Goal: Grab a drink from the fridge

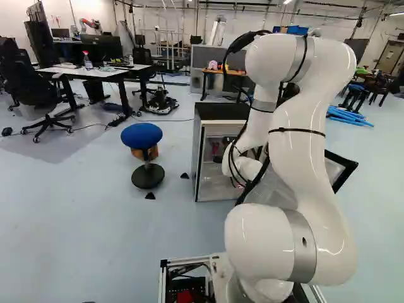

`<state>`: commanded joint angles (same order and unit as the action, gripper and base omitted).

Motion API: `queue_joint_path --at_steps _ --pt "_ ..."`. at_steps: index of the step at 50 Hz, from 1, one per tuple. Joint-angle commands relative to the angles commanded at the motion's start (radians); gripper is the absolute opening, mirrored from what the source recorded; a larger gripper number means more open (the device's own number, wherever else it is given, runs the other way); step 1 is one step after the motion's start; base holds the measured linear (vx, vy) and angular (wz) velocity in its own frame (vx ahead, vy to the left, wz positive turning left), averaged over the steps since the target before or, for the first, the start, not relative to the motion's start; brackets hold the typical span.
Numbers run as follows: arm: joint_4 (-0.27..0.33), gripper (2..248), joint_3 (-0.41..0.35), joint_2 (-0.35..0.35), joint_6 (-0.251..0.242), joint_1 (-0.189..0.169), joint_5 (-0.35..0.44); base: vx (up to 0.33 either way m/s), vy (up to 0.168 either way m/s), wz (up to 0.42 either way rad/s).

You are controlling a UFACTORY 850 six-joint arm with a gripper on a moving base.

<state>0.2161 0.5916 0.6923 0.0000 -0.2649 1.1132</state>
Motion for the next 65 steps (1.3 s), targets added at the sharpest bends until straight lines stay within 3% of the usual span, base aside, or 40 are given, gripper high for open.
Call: queue_joint_path --at_steps 65 --pt "0.0 247 0.318 0.328 0.0 0.017 0.18 0.0 0.0 0.0"
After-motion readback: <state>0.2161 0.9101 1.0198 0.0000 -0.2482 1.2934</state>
